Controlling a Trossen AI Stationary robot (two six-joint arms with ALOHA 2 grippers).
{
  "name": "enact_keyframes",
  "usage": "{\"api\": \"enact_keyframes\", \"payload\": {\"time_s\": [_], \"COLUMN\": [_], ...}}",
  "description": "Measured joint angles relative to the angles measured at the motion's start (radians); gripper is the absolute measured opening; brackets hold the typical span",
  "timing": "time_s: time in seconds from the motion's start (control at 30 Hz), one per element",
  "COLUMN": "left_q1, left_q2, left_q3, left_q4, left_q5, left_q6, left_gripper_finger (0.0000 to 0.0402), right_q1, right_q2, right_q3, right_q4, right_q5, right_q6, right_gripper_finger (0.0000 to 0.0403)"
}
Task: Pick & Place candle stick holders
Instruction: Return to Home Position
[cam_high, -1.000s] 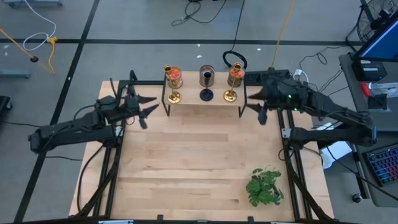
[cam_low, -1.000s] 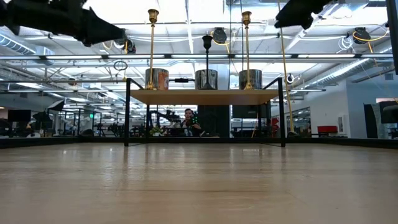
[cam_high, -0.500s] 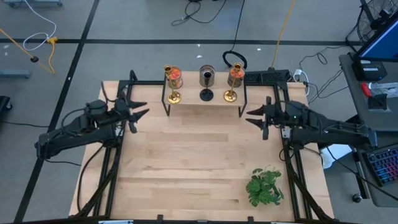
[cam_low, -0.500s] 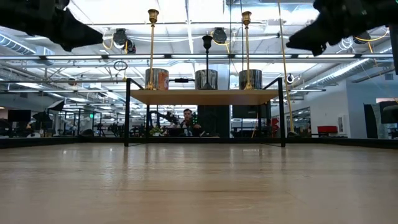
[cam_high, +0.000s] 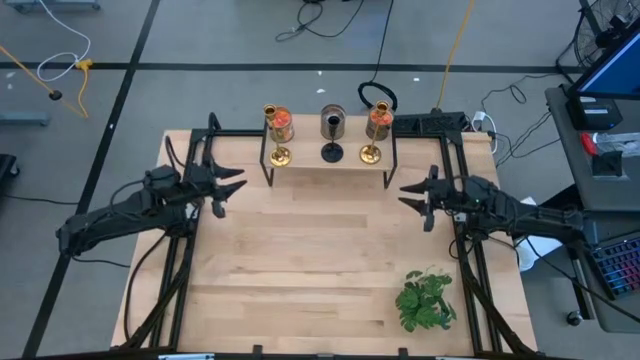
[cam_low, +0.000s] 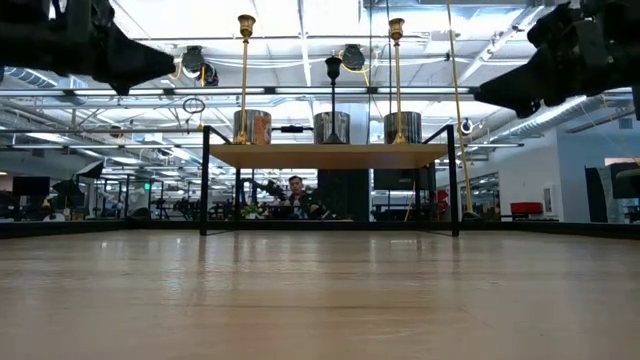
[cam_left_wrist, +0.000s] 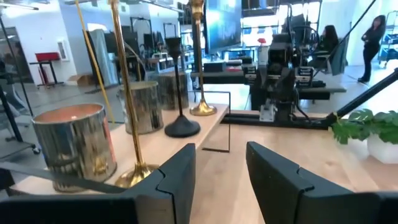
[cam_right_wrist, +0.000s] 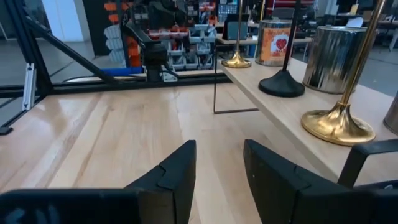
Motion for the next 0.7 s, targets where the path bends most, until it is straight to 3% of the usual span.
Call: {"api": "enact_keyframes", "payload": {"time_s": [0.57, 0.7], "left_q1": [0.0, 0.0], "left_q2": [0.0, 0.002], "left_q3": [-0.226, -0.232], "left_q4": [0.323, 0.317], "left_q5": [0.001, 0.003], "left_q6": [-0.046, -0.07], "left_gripper_finger": [0.015, 0.015], "right_q1": [0.0, 0.0], "right_q2": [-0.191, -0.222], "right_q3": [-0.153, -0.18], "right_q4": [0.057, 0.066], "right_q5": [0.0, 0.001], "right_q6": [-0.011, -0.01], "right_gripper_finger": [0.013, 0.013]}}
